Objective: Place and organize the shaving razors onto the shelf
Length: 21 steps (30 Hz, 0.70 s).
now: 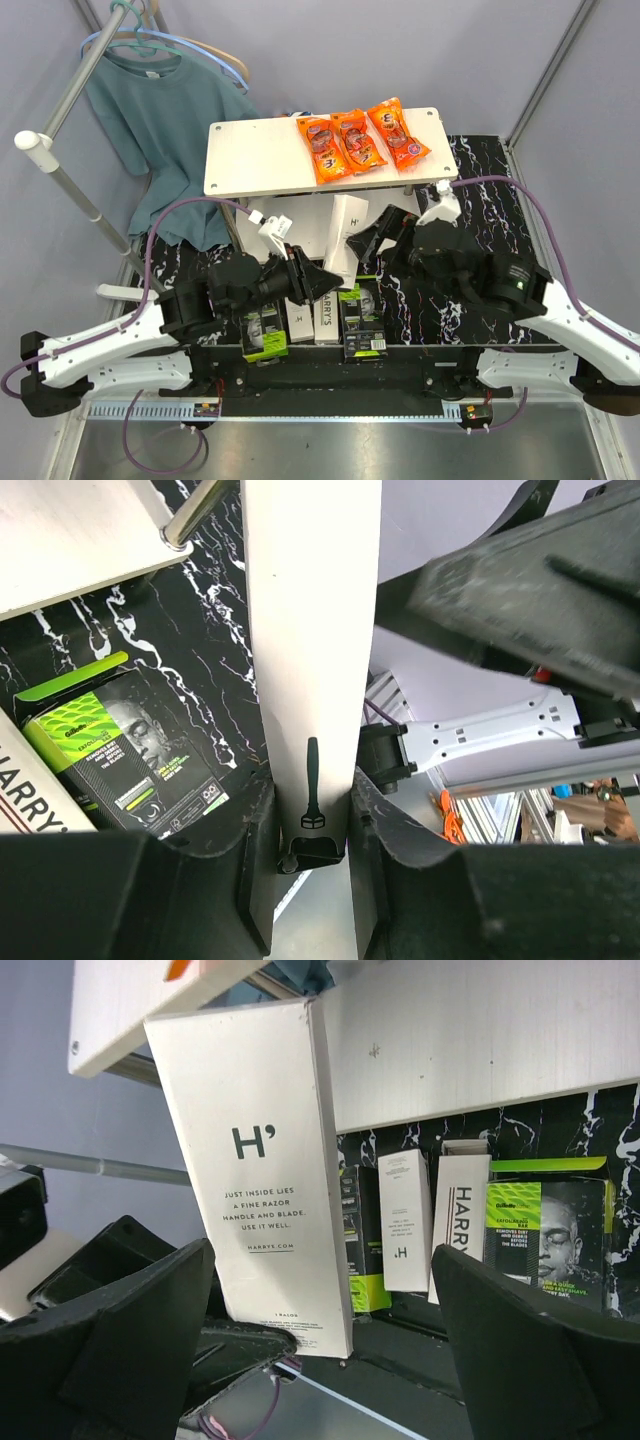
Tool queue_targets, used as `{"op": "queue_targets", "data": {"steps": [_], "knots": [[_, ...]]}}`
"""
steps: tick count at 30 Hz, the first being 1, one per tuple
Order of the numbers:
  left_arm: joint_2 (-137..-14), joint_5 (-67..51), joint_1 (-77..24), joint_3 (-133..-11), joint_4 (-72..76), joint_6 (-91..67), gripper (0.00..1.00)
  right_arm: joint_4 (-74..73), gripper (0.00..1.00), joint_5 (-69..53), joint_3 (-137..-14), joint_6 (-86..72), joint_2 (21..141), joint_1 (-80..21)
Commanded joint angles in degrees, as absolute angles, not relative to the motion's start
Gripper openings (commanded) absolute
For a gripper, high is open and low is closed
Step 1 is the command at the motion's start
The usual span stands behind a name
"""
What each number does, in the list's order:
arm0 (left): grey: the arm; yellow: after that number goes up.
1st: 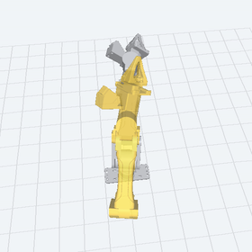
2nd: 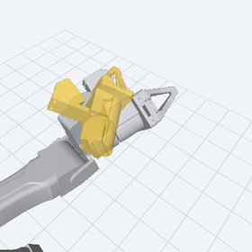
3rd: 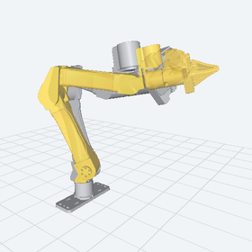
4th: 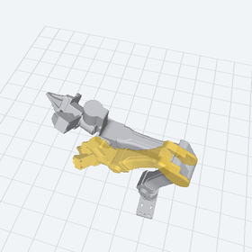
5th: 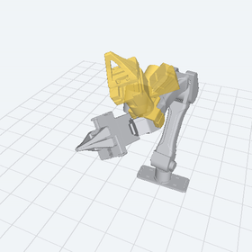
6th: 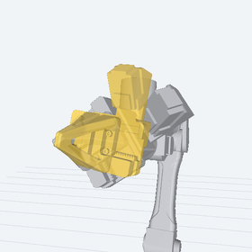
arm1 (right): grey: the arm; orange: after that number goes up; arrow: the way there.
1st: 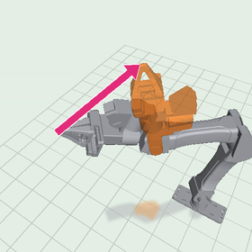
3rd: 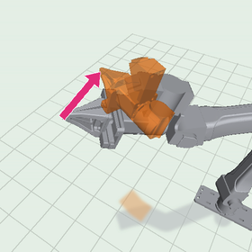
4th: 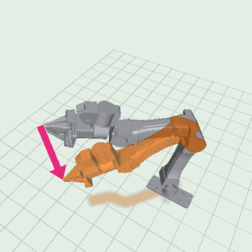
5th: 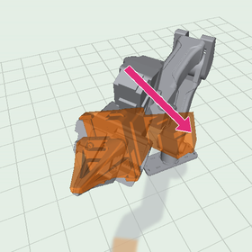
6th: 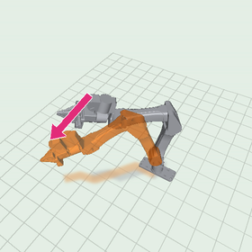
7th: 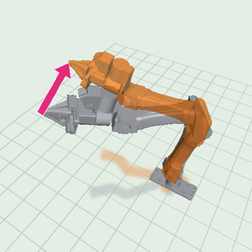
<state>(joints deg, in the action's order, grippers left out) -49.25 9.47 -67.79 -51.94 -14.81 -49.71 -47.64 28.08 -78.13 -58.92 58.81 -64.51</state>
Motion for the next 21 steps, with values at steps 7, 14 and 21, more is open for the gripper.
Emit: {"op": "queue_targets", "data": {"steps": [7,14,21], "knots": [[-46.76,5.62,-67.94,-58.62,-16.68,-42.28,0.08,-48.34,1.0,34.71,-78.13,-57.04,53.0,-64.95],[-47.37,11.23,-67.33,-70.19,-26.61,-35.08,0.0,-50.01,1.0,35.07,-77.96,-57.22,51.42,-64.95],[-52.02,6.7,-58.48,-85.15,-34.27,-31.12,0.0,-50.19,0.99,34.37,-78.13,-57.22,51.68,-64.95]]}}
